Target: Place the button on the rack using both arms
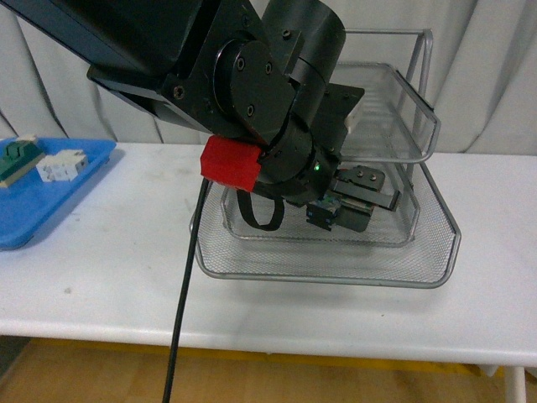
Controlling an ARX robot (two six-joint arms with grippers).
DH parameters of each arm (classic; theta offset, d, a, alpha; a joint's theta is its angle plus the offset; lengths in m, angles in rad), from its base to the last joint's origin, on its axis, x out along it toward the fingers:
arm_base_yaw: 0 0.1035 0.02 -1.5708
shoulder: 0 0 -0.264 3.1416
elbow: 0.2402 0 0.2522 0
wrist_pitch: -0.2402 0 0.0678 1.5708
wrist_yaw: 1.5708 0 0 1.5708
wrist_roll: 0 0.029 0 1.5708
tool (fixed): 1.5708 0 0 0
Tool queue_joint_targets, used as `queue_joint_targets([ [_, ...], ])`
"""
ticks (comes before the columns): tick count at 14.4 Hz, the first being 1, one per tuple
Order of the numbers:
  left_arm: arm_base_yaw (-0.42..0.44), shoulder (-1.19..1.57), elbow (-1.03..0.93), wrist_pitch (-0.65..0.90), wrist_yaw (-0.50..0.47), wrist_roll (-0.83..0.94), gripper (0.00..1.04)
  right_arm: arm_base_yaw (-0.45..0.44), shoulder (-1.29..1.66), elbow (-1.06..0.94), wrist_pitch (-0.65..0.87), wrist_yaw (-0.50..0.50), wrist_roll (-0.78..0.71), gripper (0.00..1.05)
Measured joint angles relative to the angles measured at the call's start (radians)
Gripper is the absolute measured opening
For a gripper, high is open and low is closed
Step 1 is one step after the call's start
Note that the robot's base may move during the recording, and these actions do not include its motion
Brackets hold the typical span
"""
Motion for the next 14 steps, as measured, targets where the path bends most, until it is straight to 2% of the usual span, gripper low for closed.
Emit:
queue_joint_targets([
  [4, -0.011, -0.1, -0.097, 0.051, 0.003, -0.011, 1.0, 0.0, 0.0, 0.0, 0.0, 0.0, 0.0, 0.98],
  [9, -0.012, -0.298, -0.28, 0.189, -0.037, -0.017, 0.98, 0.0, 0.0, 0.0, 0.0, 0.0, 0.0, 0.98],
  [14, 0.019, -0.568, -0.56, 0.341, -0.189, 0.014, 0.98, 0.0, 0.0, 0.0, 0.0, 0.0, 0.0, 0.98],
])
